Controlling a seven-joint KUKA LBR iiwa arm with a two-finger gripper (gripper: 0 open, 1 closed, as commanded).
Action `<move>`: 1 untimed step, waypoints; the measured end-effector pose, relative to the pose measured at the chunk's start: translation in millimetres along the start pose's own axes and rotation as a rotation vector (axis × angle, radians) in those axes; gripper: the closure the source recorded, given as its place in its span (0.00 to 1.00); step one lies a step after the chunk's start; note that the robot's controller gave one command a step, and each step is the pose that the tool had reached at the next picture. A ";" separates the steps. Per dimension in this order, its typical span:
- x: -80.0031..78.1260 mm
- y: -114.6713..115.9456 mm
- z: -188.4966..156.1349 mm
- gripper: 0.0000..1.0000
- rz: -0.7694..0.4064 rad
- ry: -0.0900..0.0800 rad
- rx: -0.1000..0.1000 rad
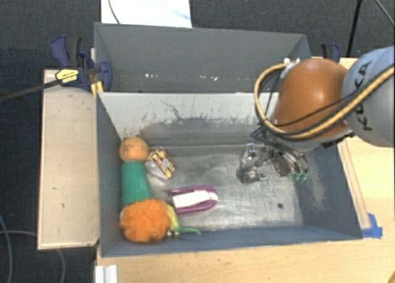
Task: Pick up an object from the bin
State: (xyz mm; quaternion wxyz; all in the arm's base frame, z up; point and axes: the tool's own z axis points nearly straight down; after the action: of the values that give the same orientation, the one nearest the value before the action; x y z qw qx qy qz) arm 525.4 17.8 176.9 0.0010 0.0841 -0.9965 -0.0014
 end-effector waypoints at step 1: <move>-25.7 97.7 -10.7 0.00 0.135 -0.006 0.002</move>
Offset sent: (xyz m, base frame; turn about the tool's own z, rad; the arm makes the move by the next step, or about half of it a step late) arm 0.0000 0.0000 0.0000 0.0000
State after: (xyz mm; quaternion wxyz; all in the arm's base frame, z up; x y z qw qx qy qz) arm 534.4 118.4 187.9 -0.0021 0.0166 -0.9999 -0.0008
